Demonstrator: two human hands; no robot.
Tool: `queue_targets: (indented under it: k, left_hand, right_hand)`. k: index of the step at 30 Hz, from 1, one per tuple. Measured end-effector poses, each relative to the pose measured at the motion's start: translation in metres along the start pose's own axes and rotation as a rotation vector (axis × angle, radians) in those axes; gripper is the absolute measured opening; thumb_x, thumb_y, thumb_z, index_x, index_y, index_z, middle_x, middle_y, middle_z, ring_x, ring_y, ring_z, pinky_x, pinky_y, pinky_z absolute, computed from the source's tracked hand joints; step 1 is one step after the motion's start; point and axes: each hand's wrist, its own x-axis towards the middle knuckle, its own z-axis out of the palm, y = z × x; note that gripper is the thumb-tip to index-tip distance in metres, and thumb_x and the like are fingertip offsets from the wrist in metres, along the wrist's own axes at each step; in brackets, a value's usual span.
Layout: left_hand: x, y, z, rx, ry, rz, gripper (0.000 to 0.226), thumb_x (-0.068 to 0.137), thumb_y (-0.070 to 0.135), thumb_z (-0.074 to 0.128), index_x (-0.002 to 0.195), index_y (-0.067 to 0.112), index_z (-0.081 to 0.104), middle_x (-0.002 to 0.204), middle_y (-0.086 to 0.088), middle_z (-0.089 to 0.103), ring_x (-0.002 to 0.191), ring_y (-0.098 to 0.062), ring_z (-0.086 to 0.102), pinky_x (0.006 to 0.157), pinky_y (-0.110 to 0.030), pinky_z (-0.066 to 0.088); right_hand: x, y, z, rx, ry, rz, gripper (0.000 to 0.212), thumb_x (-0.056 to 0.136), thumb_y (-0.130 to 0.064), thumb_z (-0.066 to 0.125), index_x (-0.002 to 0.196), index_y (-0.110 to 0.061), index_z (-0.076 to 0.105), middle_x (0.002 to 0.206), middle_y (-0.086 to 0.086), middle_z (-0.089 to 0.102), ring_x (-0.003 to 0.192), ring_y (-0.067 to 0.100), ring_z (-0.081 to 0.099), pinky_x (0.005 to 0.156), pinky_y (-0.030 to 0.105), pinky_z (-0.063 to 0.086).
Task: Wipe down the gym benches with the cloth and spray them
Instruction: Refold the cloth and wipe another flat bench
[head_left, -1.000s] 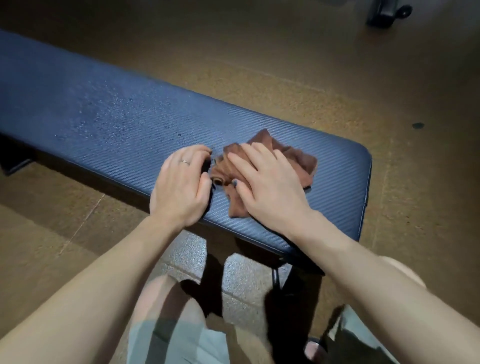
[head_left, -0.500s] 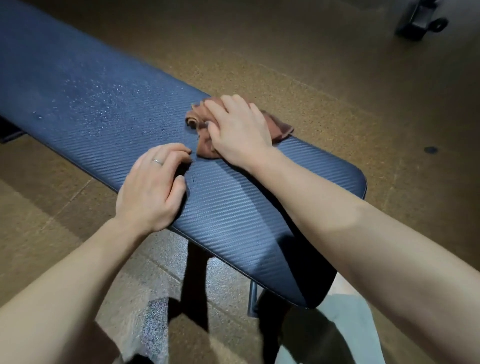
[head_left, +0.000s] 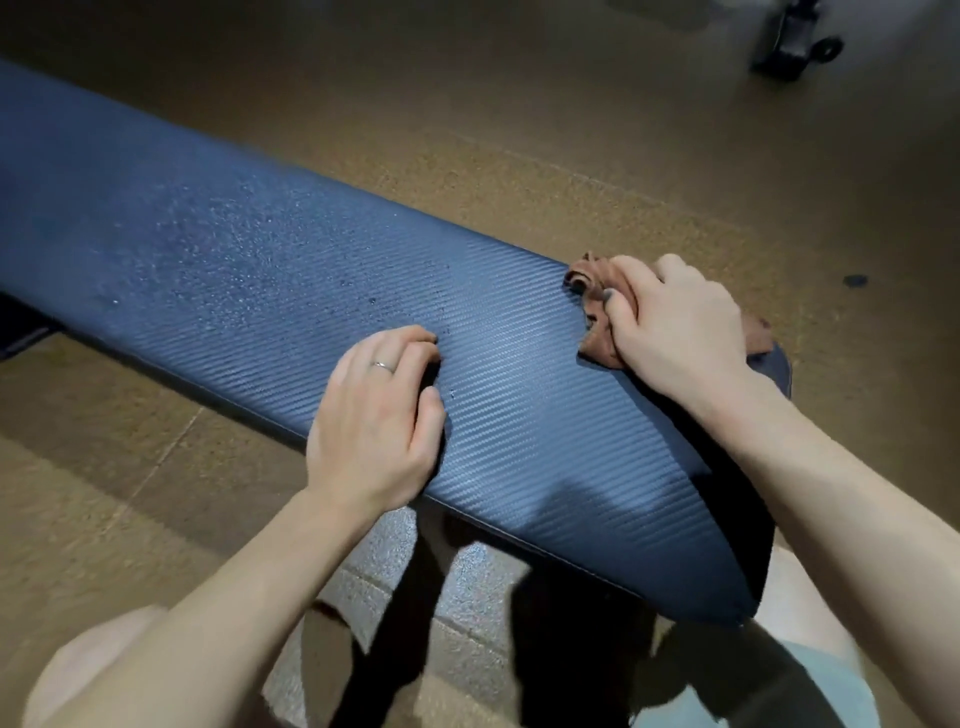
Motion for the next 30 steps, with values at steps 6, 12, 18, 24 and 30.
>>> queue_targets:
  k: [6,12,18,24,30]
  left_hand:
    - [0.003,-0.008,0.004,-0.014,0.004,0.042,0.032,0.094,0.028,0.043,0.111,0.007,0.061,0.128,-0.009,0.060,0.119,-0.029,0.053,0.107,-0.047,0.039]
    - [0.015,-0.047,-0.025,-0.075,-0.158,0.218,0.034,0.099,0.032,0.040,0.115,0.010,0.061,0.130,-0.005,0.059,0.120,-0.028,0.052,0.101,-0.044,0.042]
    - [0.061,-0.181,-0.070,0.142,-0.068,0.045,0.036,0.096,0.034,0.041,0.116,0.012,0.060,0.126,-0.013,0.055,0.111,-0.039,0.050,0.094,-0.051,0.041]
    - [0.059,-0.186,-0.063,0.083,-0.025,0.076,0.031,0.095,0.029,0.045,0.118,0.013,0.059,0.126,-0.010,0.055,0.114,-0.035,0.049,0.097,-0.050,0.039]
    - [0.057,-0.191,-0.066,0.033,-0.038,0.113,0.032,0.092,0.025,0.043,0.117,0.014,0.060,0.126,-0.009,0.056,0.116,-0.034,0.049,0.097,-0.049,0.038]
  right_hand:
    - [0.055,-0.119,0.033,-0.031,0.023,0.042,0.036,0.103,-0.039,0.036,0.127,-0.021,0.056,0.124,0.016,0.057,0.117,0.038,0.053,0.095,0.048,0.038]
    - [0.056,-0.140,0.034,0.022,0.030,-0.032,0.043,0.101,-0.041,0.040,0.139,-0.027,0.053,0.123,0.013,0.057,0.117,0.035,0.053,0.095,0.046,0.040]
    - [-0.049,-0.086,0.010,-0.004,0.114,0.270,0.040,0.098,-0.029,0.050,0.137,-0.020,0.056,0.132,0.015,0.051,0.120,0.037,0.048,0.093,0.047,0.043]
    - [-0.076,-0.219,0.026,0.015,0.068,0.270,0.052,0.094,-0.036,0.046,0.142,-0.021,0.057,0.147,0.014,0.050,0.135,0.038,0.043,0.108,0.056,0.037]
    - [-0.075,-0.288,0.036,0.113,0.057,0.035,0.047,0.097,-0.035,0.051,0.141,-0.024,0.061,0.151,0.013,0.052,0.140,0.034,0.045,0.113,0.053,0.034]
